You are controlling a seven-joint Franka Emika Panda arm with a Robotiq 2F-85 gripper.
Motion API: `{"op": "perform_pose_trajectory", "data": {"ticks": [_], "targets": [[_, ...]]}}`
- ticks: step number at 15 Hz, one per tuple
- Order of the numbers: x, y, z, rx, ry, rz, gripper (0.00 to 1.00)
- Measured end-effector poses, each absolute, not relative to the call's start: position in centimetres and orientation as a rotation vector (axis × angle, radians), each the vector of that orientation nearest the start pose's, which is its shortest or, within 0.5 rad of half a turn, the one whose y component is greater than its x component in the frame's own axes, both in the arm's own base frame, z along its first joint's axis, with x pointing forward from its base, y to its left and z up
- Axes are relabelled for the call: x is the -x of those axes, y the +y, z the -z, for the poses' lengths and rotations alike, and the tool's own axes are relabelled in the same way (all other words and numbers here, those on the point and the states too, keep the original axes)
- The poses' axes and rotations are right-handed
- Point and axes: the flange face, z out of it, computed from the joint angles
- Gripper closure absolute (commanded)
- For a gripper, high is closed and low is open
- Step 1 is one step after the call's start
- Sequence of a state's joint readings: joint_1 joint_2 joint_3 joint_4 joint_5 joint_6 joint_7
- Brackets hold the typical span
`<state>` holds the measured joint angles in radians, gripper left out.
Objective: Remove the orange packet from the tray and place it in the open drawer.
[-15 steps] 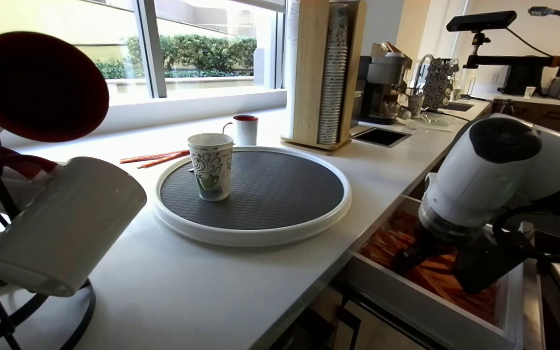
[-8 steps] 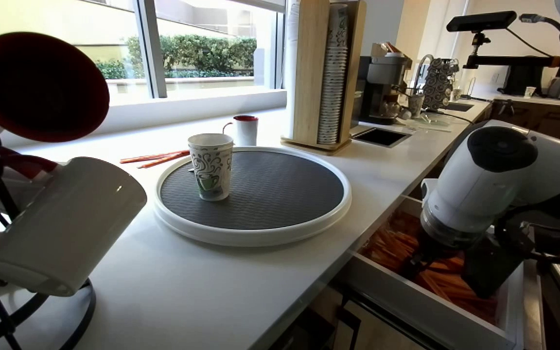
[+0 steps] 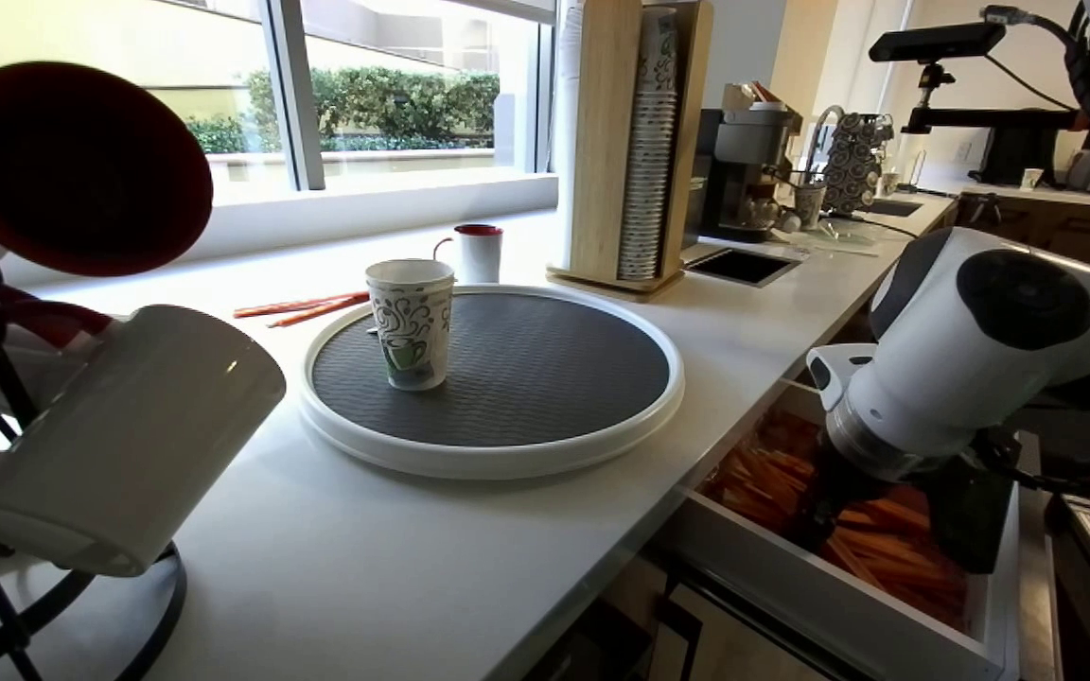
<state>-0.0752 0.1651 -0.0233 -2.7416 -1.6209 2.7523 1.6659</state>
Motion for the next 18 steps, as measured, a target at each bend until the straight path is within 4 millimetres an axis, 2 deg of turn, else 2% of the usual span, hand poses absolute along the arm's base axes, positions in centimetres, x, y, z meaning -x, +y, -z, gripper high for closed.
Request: {"op": "perform_pose_trajectory", "data": {"ticks": [5, 9, 12, 14, 18], "targets": [[-33.3, 1.1, -15.5, 3.481, 0.125, 0.502, 0.7], [-33.1, 1.4, -15.6, 3.45, 0.117, 0.502, 1.0], [-33.1, 1.4, -15.7, 3.423, 0.159, 0.501, 0.97], [-33.1, 1.3, -15.9, 3.419, 0.158, 0.509, 1.0], [-33.1, 1.5, -16.4, 3.425, 0.01, 0.558, 1.0]]}}
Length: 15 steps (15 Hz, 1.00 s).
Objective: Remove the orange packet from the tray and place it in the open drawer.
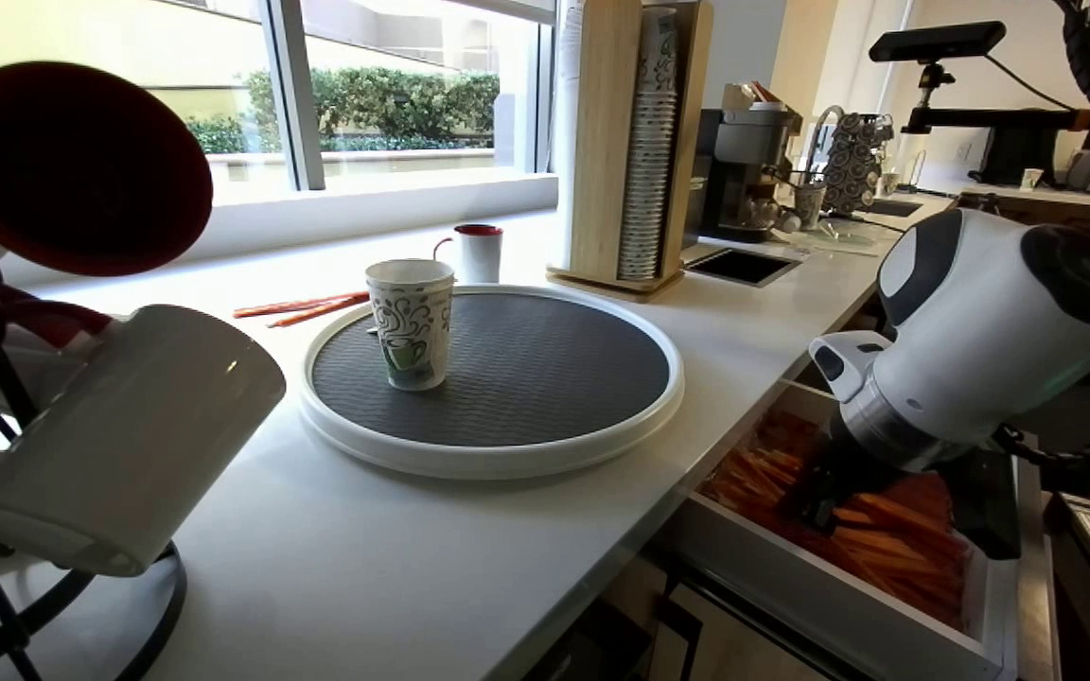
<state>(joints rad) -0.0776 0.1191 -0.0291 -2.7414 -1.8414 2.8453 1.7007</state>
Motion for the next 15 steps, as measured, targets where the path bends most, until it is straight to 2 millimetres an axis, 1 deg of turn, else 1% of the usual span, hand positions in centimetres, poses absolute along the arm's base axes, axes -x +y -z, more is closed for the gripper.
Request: {"op": "perform_pose_trajectory", "data": {"ticks": [2, 6, 7, 10, 11, 12, 13, 15], "targets": [[-32.9, 2.2, -16.4, 3.427, -0.136, 0.561, 1.0], [-32.1, 4.2, -15.9, 3.404, -0.476, 0.536, 1.0], [-32.0, 4.5, -15.8, 3.399, -0.532, 0.534, 1.0], [-31.9, 4.5, -15.8, 3.39, -0.643, 0.532, 1.0], [-31.9, 4.5, -15.8, 3.387, -0.666, 0.531, 0.74], [-31.9, 4.5, -15.8, 3.385, -0.682, 0.532, 0.73], [-31.9, 4.5, -15.8, 3.383, -0.692, 0.532, 0.68], [-31.9, 4.2, -16.0, 3.39, -0.683, 0.537, 0.56]]}}
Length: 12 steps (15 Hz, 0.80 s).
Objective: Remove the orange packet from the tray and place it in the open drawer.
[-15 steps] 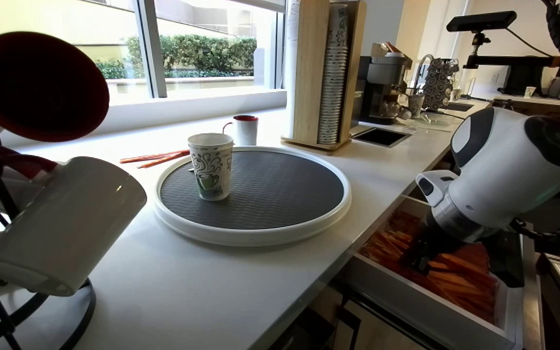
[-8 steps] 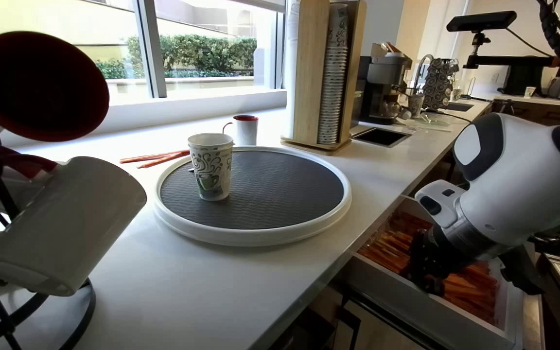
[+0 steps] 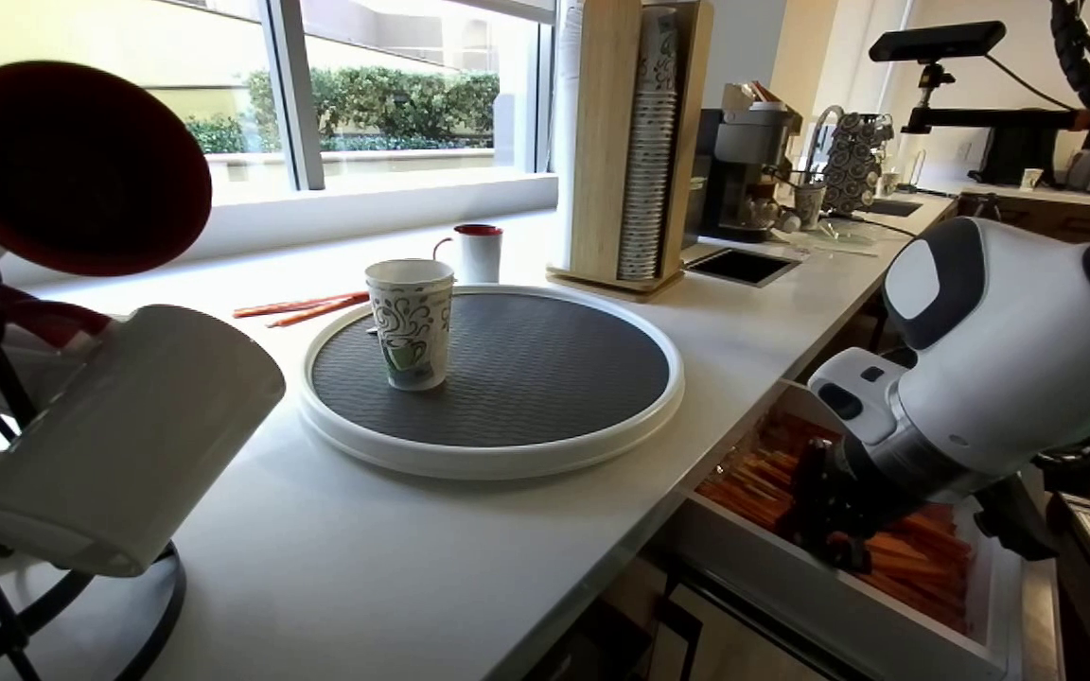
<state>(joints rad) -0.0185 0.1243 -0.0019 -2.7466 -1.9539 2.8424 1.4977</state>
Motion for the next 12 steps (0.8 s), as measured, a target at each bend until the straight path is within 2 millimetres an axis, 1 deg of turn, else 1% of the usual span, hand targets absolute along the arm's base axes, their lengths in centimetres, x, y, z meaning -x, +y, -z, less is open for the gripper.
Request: {"op": "perform_pose_trajectory", "data": {"ticks": [4, 5, 6, 7, 8, 9, 10, 11, 12], "targets": [[-32.4, 3.3, -16.5, 3.407, -0.593, 0.566, 0.25], [-32.5, 3.5, -16.9, 3.389, -0.57, 0.578, 0.16], [-32.6, 3.7, -17.3, 3.376, -0.548, 0.592, 0.1], [-32.6, 3.5, -17.5, 3.377, -0.516, 0.598, 0.01], [-32.7, 3.6, -18.0, 3.351, -0.477, 0.608, 0.0], [-32.8, 3.5, -18.3, 3.347, -0.432, 0.621, 0.03], [-32.8, 3.2, -18.5, 3.34, -0.365, 0.616, 0.03], [-32.9, 3.0, -18.7, 3.328, -0.299, 0.614, 0.0], [-33.0, 2.6, -18.9, 3.317, -0.227, 0.609, 0.0]]}}
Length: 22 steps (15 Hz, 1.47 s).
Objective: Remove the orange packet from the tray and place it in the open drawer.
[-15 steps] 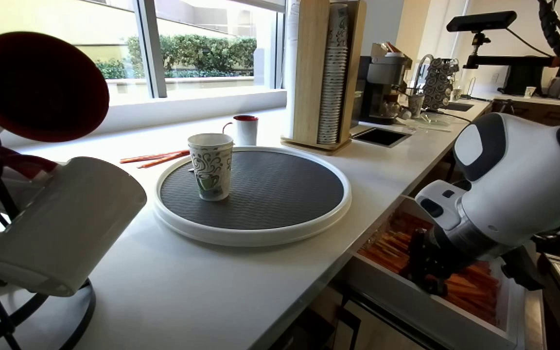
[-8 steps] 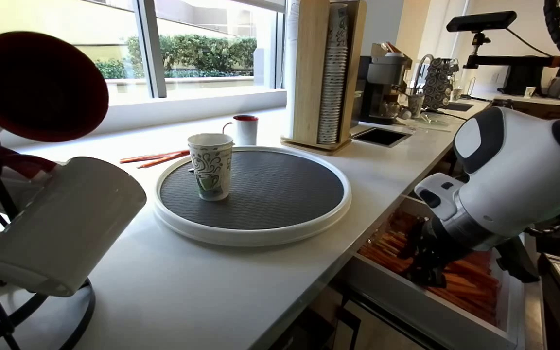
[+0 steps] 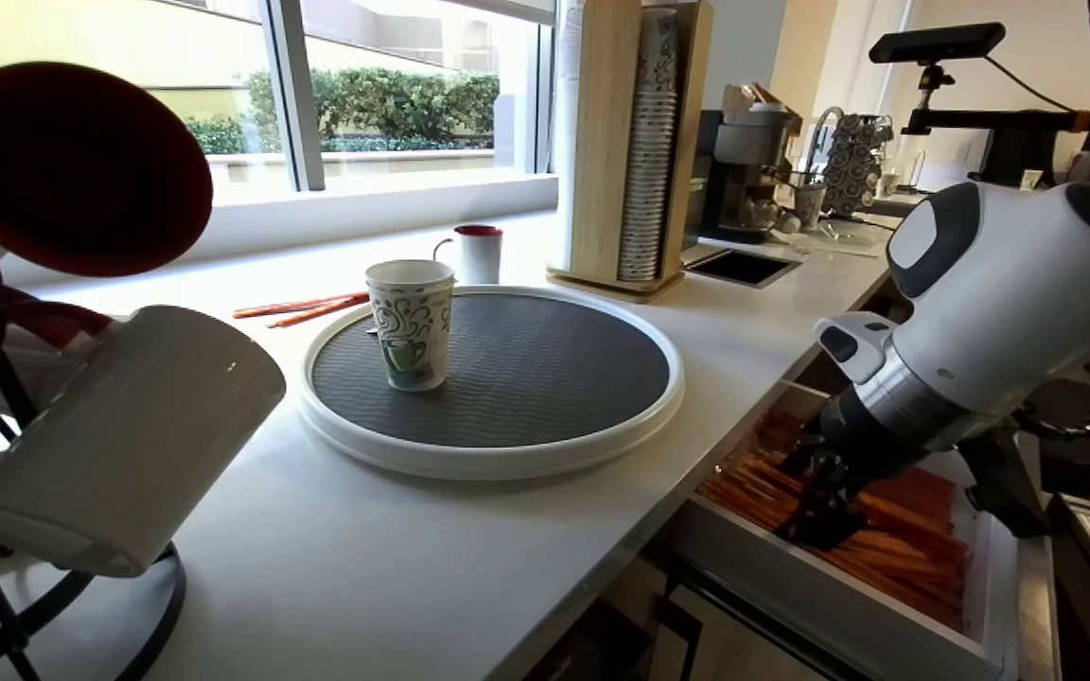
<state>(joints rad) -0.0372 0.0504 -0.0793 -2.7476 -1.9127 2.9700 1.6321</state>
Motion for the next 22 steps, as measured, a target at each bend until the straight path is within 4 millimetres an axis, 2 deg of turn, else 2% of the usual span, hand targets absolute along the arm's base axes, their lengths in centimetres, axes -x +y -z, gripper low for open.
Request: {"op": "perform_pose_trajectory", "data": {"ticks": [3, 6, 8, 14, 22], "targets": [[-33.5, 1.9, -20.4, 3.224, -0.032, 0.614, 0.0], [-33.1, 1.7, -22.4, 3.1, 0.093, 0.615, 0.0], [-33.0, 1.2, -22.8, 3.074, 0.166, 0.617, 0.0], [-31.6, -1.7, -20.1, 3.101, 0.337, 0.493, 0.0], [-29.1, -4.5, -17.0, 3.162, 0.322, 0.328, 0.0]]}}
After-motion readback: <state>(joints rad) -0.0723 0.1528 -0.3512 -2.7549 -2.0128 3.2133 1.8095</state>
